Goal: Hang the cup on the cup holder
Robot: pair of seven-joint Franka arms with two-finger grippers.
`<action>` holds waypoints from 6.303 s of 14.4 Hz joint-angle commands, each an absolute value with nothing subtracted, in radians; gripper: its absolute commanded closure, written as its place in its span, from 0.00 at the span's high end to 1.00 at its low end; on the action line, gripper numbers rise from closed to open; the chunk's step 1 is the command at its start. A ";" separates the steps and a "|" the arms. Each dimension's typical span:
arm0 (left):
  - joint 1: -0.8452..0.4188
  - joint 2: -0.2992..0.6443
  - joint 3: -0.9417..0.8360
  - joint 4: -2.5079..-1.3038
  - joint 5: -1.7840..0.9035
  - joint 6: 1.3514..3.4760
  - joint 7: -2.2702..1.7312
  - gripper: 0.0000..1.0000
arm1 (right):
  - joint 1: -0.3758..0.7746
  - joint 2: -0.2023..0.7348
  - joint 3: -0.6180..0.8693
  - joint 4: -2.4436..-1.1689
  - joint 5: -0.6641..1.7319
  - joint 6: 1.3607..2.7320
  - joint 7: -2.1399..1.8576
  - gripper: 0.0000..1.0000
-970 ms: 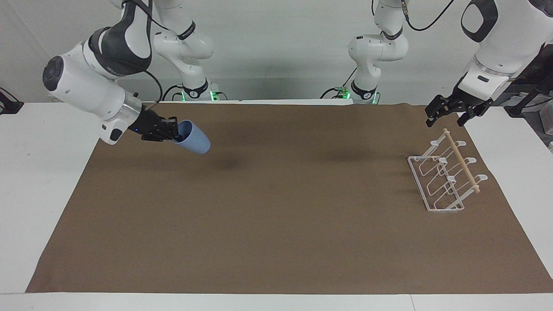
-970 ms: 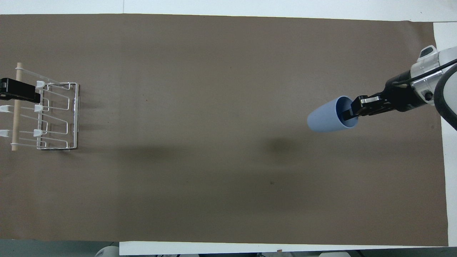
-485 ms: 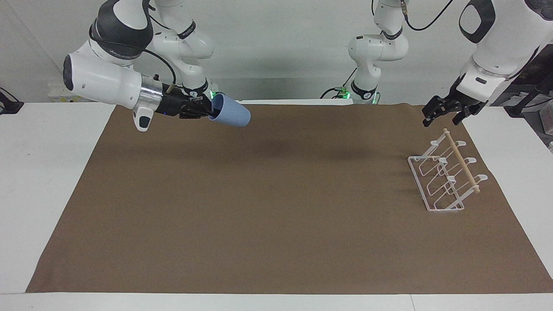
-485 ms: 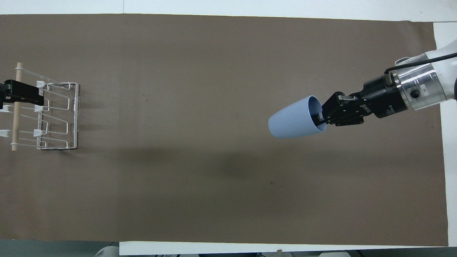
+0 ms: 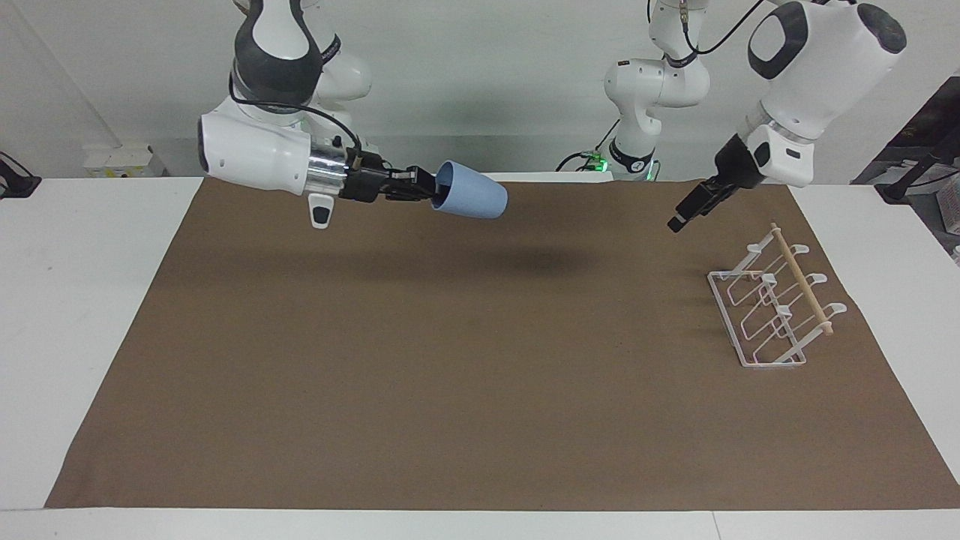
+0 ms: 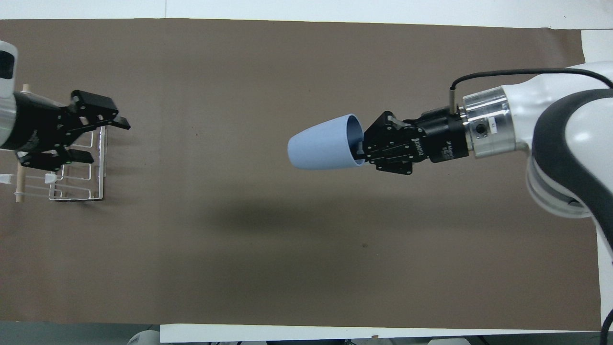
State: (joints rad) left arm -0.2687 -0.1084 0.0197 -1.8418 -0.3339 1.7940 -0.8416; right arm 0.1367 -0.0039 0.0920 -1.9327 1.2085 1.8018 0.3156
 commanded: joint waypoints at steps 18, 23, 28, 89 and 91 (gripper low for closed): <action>-0.482 -0.080 0.029 -1.769 -0.483 1.864 -1.606 1.00 | 0.299 -0.023 0.089 -1.982 1.341 2.031 0.443 0.00; -0.495 -0.072 0.025 -1.756 -0.518 1.865 -1.609 1.00 | 0.299 -0.023 0.089 -1.982 1.341 2.033 0.443 0.00; -0.497 -0.068 0.025 -1.741 -0.558 1.881 -1.663 1.00 | 0.299 -0.021 0.089 -1.982 1.341 2.031 0.443 0.00; -0.324 0.170 0.029 -1.815 1.092 1.732 -2.124 0.45 | -0.078 -0.058 0.075 -1.565 -0.022 1.413 0.181 0.99; -0.322 0.208 0.031 -1.815 1.113 1.738 -2.128 0.45 | -0.078 -0.040 0.068 -1.562 -0.038 1.401 0.166 0.99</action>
